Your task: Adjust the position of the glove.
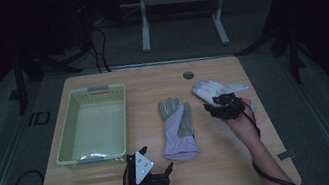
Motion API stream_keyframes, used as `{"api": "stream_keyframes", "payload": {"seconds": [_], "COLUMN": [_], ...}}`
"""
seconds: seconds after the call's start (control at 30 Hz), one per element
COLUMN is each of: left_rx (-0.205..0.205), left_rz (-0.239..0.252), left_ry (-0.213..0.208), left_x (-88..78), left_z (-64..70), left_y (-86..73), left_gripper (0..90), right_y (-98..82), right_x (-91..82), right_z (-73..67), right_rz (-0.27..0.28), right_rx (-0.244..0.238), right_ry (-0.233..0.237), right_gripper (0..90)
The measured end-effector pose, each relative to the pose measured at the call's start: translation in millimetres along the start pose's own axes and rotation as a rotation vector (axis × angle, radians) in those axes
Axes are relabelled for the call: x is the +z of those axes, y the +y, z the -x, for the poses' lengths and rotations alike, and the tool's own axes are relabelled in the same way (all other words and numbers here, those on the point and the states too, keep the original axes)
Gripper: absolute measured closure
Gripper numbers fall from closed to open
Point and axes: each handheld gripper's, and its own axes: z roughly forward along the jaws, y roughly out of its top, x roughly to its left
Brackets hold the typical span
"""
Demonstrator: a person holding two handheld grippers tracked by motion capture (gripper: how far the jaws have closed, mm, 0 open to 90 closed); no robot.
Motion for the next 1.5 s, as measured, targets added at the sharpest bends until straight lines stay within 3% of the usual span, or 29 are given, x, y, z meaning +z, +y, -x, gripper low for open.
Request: {"api": "stream_keyframes", "payload": {"seconds": [0.23, 0.3, 0.4, 0.53, 0.7, 0.8, 0.83, 1.0, 1.1, 1.17, 1.33, 1.4, 1.5], "left_rx": [-0.002, -0.003, -0.007, -0.007, 0.0, -0.005, -0.008, -0.011, -0.011, -0.009, 0.001, -0.003, -0.002], "left_rz": [0.0, 0.0, 0.002, 0.001, 0.001, 0.002, 0.003, 0.0, 0.001, -0.002, -0.002, 0.0, -0.002], "left_ry": [0.001, 0.002, 0.002, 0.005, 0.011, 0.009, 0.009, 0.008, 0.008, 0.007, 0.008, 0.006, 0.006], "left_x": [-0.1, -0.1, 0.0, -0.1, 0.1, 0.1, 0.1, 0.0, 0.1, 0.0, 0.2, 0.2, 0.2], "left_z": [-0.2, -0.2, -0.5, -0.4, 0.7, 0.1, 0.0, -0.8, -0.9, -0.8, 0.8, 0.3, -0.1], "left_y": [0.0, 0.0, -0.1, -0.1, -0.1, -0.1, -0.1, -0.1, -0.1, 0.0, 0.1, 0.0, 0.0], "left_gripper": [0.4, 0.3, 0.4, 0.3, 0.4, 0.3, 0.3, 0.4, 0.4, 0.4, 0.4, 0.4, 0.4], "right_y": [-1.5, -3.3, -5.0, -6.9, -9.2, -10.4, -11.8, -13.3, -13.4, -16.5, -25.0, -31.4, -34.8], "right_x": [-7.9, -10.9, -12.6, -12.7, -9.9, -3.2, 4.2, 21.0, 27.6, 39.9, 51.0, 52.9, 52.6], "right_z": [28.6, 43.8, 56.5, 71.0, 82.6, 84.5, 86.0, 96.2, 98.8, 98.9, 104.9, 110.8, 112.9], "right_rz": [-0.015, -0.021, -0.04, -0.06, -0.067, -0.096, -0.11, -0.128, -0.136, -0.174, -0.17, -0.148, -0.135], "right_rx": [-0.032, -0.042, -0.071, -0.082, -0.073, -0.091, -0.09, -0.045, -0.044, -0.071, -0.03, 0.029, 0.056], "right_ry": [-0.01, -0.019, -0.078, -0.095, -0.054, -0.053, -0.026, 0.007, 0.001, -0.028, 0.008, 0.067, 0.099], "right_gripper": [50.4, 50.3, 50.3, 50.0, 44.7, 43.1, 41.1, 41.7, 41.8, 41.2, 42.4, 50.0, 56.7]}}
